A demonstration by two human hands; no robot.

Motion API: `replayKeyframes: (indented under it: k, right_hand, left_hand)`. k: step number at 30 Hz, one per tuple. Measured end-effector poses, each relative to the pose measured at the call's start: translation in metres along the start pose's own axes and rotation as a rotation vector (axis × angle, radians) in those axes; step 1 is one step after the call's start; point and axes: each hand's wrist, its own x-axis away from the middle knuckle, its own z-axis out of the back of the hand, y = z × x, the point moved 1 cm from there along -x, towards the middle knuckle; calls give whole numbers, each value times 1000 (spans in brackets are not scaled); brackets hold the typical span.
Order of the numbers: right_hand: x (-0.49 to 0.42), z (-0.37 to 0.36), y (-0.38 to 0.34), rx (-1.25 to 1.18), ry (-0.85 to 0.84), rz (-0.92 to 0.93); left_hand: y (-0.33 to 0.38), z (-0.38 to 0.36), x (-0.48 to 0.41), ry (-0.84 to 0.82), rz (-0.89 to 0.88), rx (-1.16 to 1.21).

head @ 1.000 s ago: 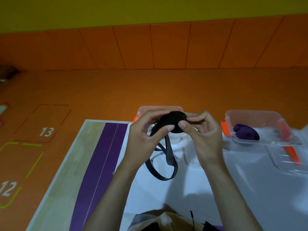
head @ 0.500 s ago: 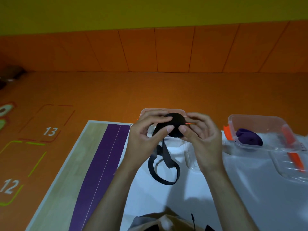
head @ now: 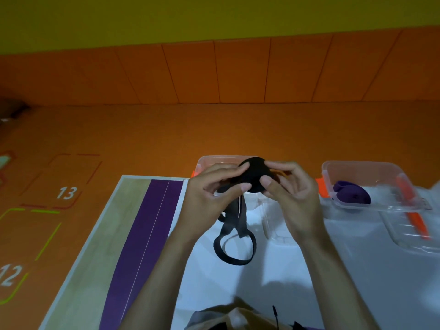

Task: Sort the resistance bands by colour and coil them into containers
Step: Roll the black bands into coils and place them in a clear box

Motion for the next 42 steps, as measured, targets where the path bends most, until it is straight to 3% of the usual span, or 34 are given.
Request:
replayKeyframes:
  k: [7, 13, 17, 23, 28, 34, 37, 42]
  right_hand:
    - [1, -2, 8, -16, 122, -18]
    - [3, -5, 16, -2, 35, -66]
    - [5, -8, 19, 15, 120, -61]
    - [3, -11, 22, 15, 62, -24]
    - [2, -10, 23, 66, 77, -59]
    - [2, -9, 21, 21, 105, -63]
    - [2, -9, 20, 30, 70, -66]
    - [1, -12, 20, 18, 157, -31]
  left_hand:
    - [-3, -7, 7, 72, 35, 22]
    - [-5, 0, 2, 61, 19, -46]
    - [-5, -3, 4, 148, -17, -41]
    - [-14, 9, 4, 80, 24, -68]
    - [-11, 2, 9, 225, -14, -15]
    - [-12, 9, 4, 93, 39, 47]
    - [-10, 8, 2, 129, 14, 29]
    - [-14, -1, 6, 164, 20, 40]
